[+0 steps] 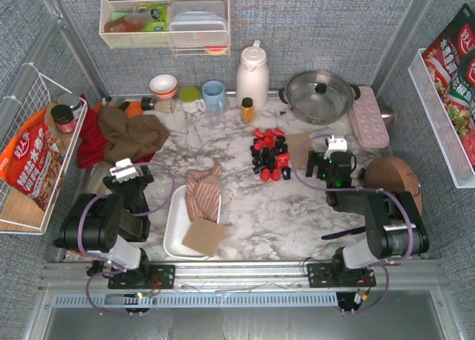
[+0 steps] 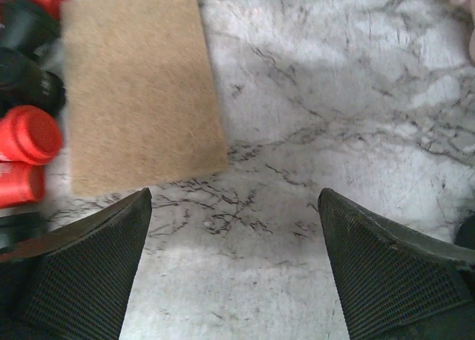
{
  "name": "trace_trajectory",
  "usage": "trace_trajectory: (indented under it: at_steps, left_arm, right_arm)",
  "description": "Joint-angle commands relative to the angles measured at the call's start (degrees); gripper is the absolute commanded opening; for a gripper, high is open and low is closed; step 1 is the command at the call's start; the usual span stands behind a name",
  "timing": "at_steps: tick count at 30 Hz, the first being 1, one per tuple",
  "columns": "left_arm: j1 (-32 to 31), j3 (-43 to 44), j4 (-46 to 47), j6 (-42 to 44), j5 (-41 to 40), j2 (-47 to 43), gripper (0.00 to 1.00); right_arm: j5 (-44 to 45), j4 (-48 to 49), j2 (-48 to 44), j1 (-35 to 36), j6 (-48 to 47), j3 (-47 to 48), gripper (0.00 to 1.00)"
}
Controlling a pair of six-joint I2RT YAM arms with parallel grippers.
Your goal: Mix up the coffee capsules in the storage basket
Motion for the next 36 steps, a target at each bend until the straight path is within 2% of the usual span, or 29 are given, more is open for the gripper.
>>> trace_trajectory:
  at_steps: [1,4,6,10,17,23,30,36]
  left_arm:
    - [-1.74,-0.33,4.21,2.72,-3.75,-3.42,0.99]
    - [-6.84,3.92,-8.28,7.39,-8.32,-11.29,0.99]
    - [-8.15,7.69,-20.0,5.24,-8.37,-16.59,0.99]
    - [-8.43,15.04,-43.31,-3.74,-8.83,-25.13,0.99]
    - [-8.39,28.33,-77.0,-23.28,-9.65,-34.93,0.99]
    - [-8.38,31.59,-90.46,-25.52,-2.07,-45.16,0.99]
    - [-8.39,35.64,-105.51,-22.7,16.22,-53.25,0.99]
    - [-8.47,33.2,-109.26,-21.47,27.74,-55.8,0.99]
  right_arm:
    - [1.28,-7.01,-5.38,0.89,-0.15,2.58,0.99]
    - [6.01,-19.64,-10.28,1.21,2.92,7.06,0.99]
    - [8.11,-24.64,-12.95,1.56,4.21,8.57,0.99]
    - [8.48,-30.72,-17.99,2.39,6.62,10.18,0.99]
    - [8.44,-38.27,-26.51,6.81,7.5,12.07,0.99]
    - [8.42,-45.21,-32.62,13.11,9.09,14.17,0.99]
    - [7.69,-52.36,-37.64,23.62,9.53,16.43,0.99]
    - [9.12,-55.48,-39.85,33.11,12.32,16.87,0.96]
